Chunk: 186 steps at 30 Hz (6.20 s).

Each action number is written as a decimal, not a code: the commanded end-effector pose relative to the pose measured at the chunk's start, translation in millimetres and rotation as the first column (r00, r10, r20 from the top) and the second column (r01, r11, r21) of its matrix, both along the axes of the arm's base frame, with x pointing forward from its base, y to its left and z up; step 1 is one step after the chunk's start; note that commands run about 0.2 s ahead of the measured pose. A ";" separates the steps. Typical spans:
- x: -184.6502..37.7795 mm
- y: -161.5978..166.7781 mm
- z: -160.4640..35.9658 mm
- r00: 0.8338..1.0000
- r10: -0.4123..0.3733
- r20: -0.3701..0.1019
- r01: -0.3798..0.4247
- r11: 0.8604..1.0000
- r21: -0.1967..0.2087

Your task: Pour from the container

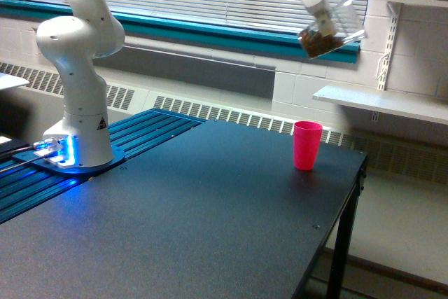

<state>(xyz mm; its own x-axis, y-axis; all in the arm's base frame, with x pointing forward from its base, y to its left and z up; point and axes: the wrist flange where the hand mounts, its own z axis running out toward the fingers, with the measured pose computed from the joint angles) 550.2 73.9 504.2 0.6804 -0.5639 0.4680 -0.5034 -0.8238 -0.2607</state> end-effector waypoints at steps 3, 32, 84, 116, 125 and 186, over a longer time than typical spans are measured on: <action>-27.4 28.5 -24.4 0.999 -0.004 -0.039 0.004 1.000 -0.008; -55.4 130.1 -92.3 0.976 0.127 -0.176 -0.137 0.990 -0.044; -90.7 187.4 -194.4 0.837 0.221 -0.500 -0.326 0.936 -0.132; -74.2 228.6 -212.2 0.752 0.279 -0.597 -0.458 0.872 -0.170; -68.4 235.0 -215.3 0.739 0.280 -0.613 -0.472 0.864 -0.175; -59.1 240.7 -196.3 0.642 0.319 -0.697 -0.620 0.751 -0.227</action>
